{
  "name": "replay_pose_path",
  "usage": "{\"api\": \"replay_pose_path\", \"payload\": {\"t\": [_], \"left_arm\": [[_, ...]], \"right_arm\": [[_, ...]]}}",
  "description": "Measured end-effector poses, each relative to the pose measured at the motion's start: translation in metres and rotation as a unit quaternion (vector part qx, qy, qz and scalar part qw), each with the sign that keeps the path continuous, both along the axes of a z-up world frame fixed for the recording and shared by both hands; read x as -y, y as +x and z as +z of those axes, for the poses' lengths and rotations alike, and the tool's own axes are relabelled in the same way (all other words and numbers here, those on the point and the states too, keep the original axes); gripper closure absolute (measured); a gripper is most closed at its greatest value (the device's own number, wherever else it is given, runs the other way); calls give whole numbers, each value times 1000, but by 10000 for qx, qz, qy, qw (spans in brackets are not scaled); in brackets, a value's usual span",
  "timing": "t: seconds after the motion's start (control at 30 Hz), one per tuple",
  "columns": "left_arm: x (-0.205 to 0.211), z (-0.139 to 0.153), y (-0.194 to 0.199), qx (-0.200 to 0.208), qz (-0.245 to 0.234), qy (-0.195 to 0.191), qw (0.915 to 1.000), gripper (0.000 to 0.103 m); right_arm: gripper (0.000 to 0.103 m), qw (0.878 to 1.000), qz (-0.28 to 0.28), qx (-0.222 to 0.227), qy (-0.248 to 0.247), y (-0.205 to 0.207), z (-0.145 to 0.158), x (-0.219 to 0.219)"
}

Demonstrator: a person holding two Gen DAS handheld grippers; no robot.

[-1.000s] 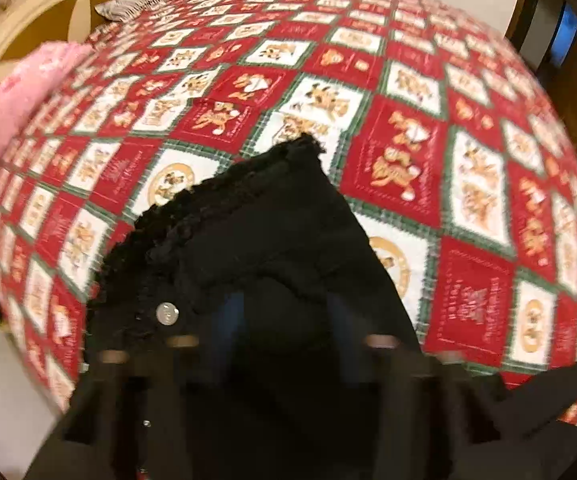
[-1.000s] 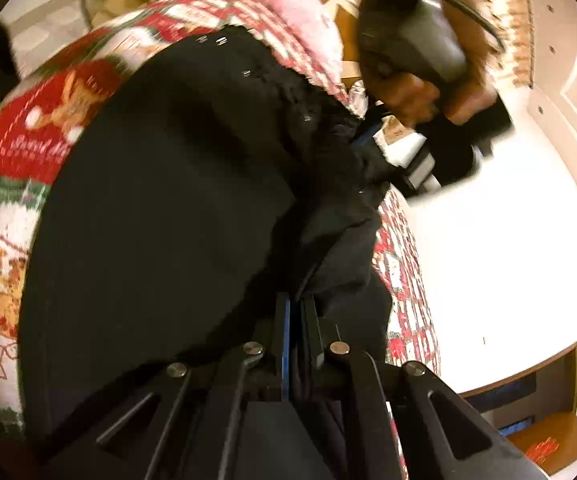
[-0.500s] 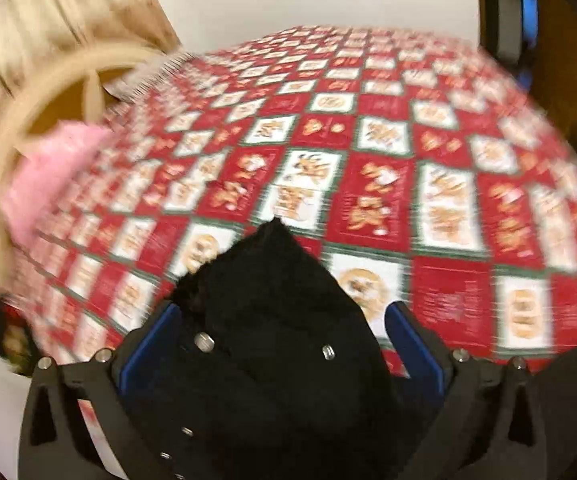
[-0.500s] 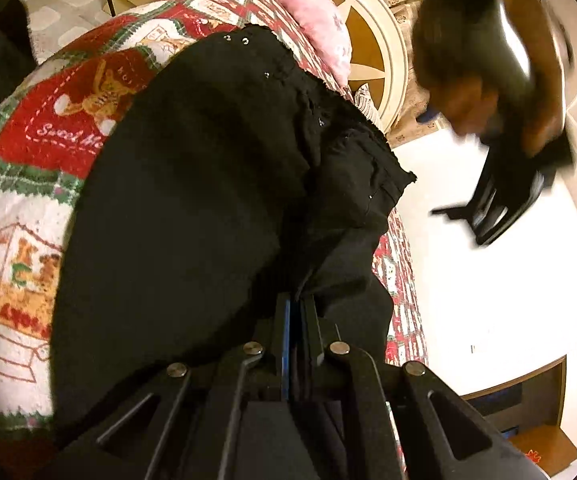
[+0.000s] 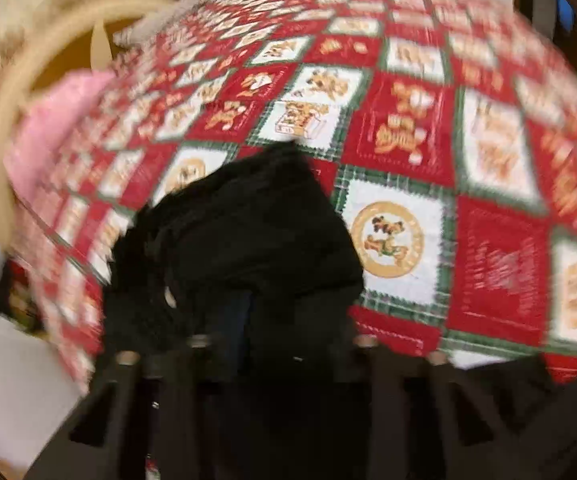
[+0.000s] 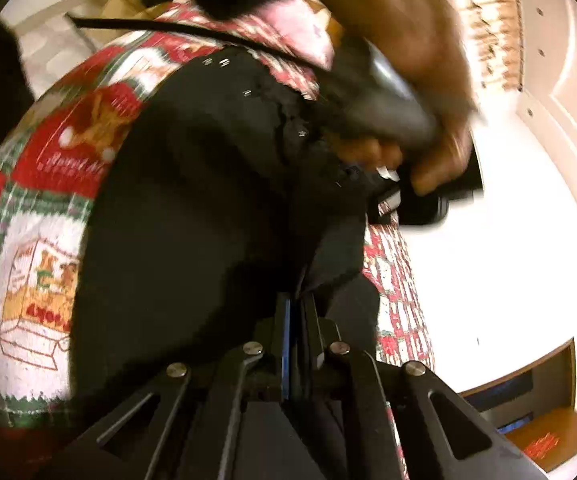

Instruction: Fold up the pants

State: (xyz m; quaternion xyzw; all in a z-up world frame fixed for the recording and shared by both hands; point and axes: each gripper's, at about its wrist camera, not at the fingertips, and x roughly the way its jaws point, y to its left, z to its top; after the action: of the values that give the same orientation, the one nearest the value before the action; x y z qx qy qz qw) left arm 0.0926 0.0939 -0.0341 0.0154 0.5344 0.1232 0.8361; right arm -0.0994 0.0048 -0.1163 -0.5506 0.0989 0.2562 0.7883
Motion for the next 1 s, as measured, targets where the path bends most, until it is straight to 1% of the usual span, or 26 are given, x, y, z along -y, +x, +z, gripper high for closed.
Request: {"api": "replay_pose_path", "payload": {"t": [0.03, 0.07, 0.1, 0.17, 0.2, 0.27, 0.33, 0.4, 0.43, 0.5, 0.57, 0.63, 0.67, 0.7, 0.77, 0.8, 0.83, 0.87, 0.9, 0.97, 1.0], "left_arm": [[-9, 6, -7, 178, 33, -344, 9992, 79], [-17, 12, -17, 393, 79, -701, 9967, 80], [-34, 21, -32, 670, 121, -1094, 9917, 82], [-52, 30, -50, 973, 192, -1481, 9840, 82], [-66, 34, -64, 1145, 238, -1704, 9784, 82], [-82, 31, -82, 1312, 319, -1988, 9707, 82], [-95, 24, -96, 1447, 397, -2281, 9620, 82], [-106, 10, -110, 1480, 391, -2383, 9590, 82], [-110, 4, -113, 1465, 384, -2365, 9598, 79], [-117, -10, -120, 1399, 432, -2278, 9626, 79], [-128, -25, -127, 1318, 611, -2371, 9606, 79], [-138, -37, -131, 1296, 787, -2711, 9505, 78], [-141, -41, -132, 1286, 820, -2837, 9467, 77], [-141, -43, -133, 1285, 836, -2900, 9447, 76], [-142, -43, -131, 1318, 868, -2959, 9421, 70], [-142, -44, -131, 1335, 892, -3010, 9400, 62], [-144, -44, -131, 1344, 935, -3112, 9361, 56], [-146, -43, -131, 1370, 968, -3222, 9317, 55], [-147, -41, -132, 1410, 1017, -3246, 9297, 55], [-150, -38, -135, 1494, 1029, -3087, 9337, 57], [-151, -36, -136, 1509, 1030, -2921, 9388, 63]], "right_arm": [[99, 9999, -40, 39, 87, 1, 6, -1], [99, 9998, -75, 78, 162, 3, 12, -1], [99, 9996, -113, 124, 232, 2, 15, -3], [99, 9989, -180, 220, 383, -3, 25, -2], [99, 9985, -212, 230, 446, -5, 31, -2], [99, 9979, -269, 245, 537, -8, 39, -3], [99, 9974, -334, 153, 623, -7, 39, -1], [99, 9970, -377, -42, 671, -11, 40, 1], [99, 9971, -379, -108, 650, -4, 37, 2], [99, 9977, -371, -167, 546, -7, 32, 2], [99, 9975, -378, -275, 531, -9, 31, 4], [99, 9959, -404, -430, 682, -9, 35, 6], [99, 9949, -425, -507, 757, -7, 39, 9], [99, 9940, -445, -572, 824, -5, 39, 6], [99, 9925, -496, -692, 880, -3, 39, 3], [99, 9924, -508, -719, 865, -2, 37, -1], [99, 9927, -502, -707, 837, -3, 36, -4], [99, 9929, -487, -718, 811, -5, 35, -7], [99, 9929, -459, -750, 798, -8, 35, -8], [99, 9927, -353, -821, 805, -18, 38, -10], [99, 9928, -298, -853, 783, -22, 39, -12]]}}
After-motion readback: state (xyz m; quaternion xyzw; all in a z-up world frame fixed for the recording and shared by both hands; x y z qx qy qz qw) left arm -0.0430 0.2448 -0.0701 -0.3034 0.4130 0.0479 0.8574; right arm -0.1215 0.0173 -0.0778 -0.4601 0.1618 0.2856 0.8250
